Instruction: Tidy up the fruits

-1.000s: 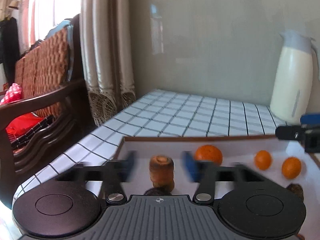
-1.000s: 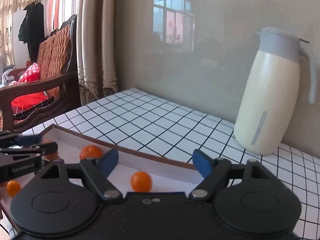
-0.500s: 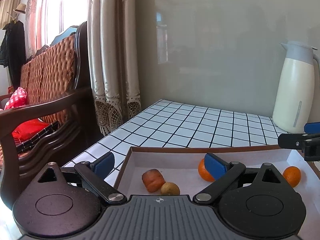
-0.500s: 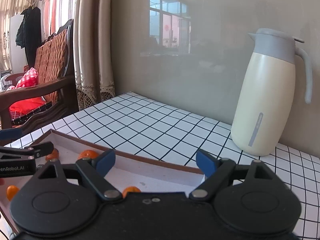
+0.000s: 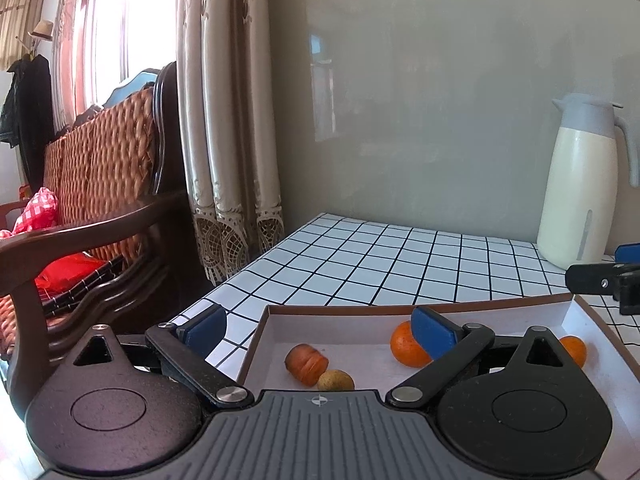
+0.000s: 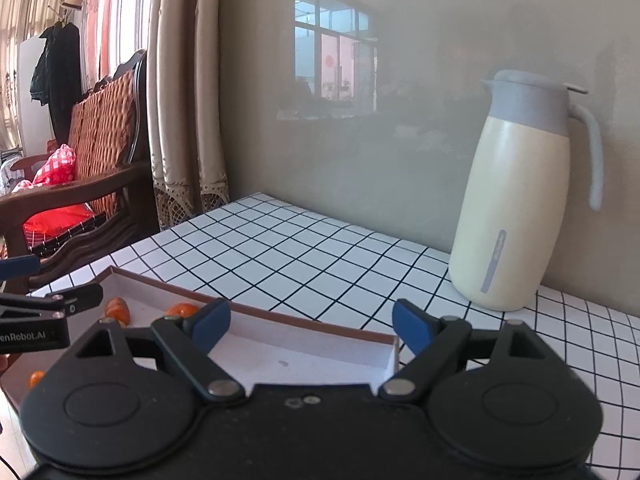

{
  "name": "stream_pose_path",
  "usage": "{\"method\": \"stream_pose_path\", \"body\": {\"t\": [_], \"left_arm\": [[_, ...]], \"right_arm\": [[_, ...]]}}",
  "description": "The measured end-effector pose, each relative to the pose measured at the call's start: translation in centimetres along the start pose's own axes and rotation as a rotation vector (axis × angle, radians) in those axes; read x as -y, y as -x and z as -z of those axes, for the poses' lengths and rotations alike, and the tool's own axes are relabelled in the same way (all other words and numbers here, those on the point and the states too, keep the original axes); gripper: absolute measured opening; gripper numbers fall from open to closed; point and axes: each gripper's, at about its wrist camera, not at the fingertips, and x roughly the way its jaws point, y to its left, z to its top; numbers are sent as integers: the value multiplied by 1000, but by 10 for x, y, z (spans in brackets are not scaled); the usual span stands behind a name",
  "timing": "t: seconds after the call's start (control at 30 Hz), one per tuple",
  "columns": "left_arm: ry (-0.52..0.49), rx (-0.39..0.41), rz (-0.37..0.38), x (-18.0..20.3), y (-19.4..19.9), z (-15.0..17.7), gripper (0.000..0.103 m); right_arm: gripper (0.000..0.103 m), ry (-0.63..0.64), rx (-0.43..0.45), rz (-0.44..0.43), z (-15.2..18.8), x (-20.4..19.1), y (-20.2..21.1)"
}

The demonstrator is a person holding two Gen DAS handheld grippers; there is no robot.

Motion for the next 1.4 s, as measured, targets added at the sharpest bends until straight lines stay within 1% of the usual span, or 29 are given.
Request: {"method": "stream_pose_path", "body": {"t": [0.17,0.27,0.3,0.47,0.6,0.73,0.93,1.03,1.13,1.23,1.3,1.4], "left_arm": [[8,14,11,-1,20,-5,98],[16,28,24,0,42,-6,98],[17,28,25,0,49,-6,102],[31,27,35,-3,94,-1,103],[24,64,51,-4,137,5,103],[8,93,81,5,183,13,103],[-24,133,121,20,247,33,103],[-27,152,143,25,274,45,103],[-28,178,165,26,301,60,103],[-26,194,181,25,322,75,103],[-23,207,187,22,330,85,103],[-30,208,179,21,331,97,103]], "right_arm": [[83,-5,8,9,-2,2,21],[84,1,17,11,-2,1,40],[86,3,20,10,-2,0,48],[96,-5,49,13,1,-5,96],[97,-13,81,16,8,-11,142],[97,-15,114,18,16,-18,187],[97,-8,168,26,39,-29,256],[97,-4,171,37,56,-32,281],[97,-11,170,53,73,-36,298],[97,-17,171,86,93,-39,310],[97,-24,174,106,105,-41,316],[97,-39,185,120,121,-42,322]]}}
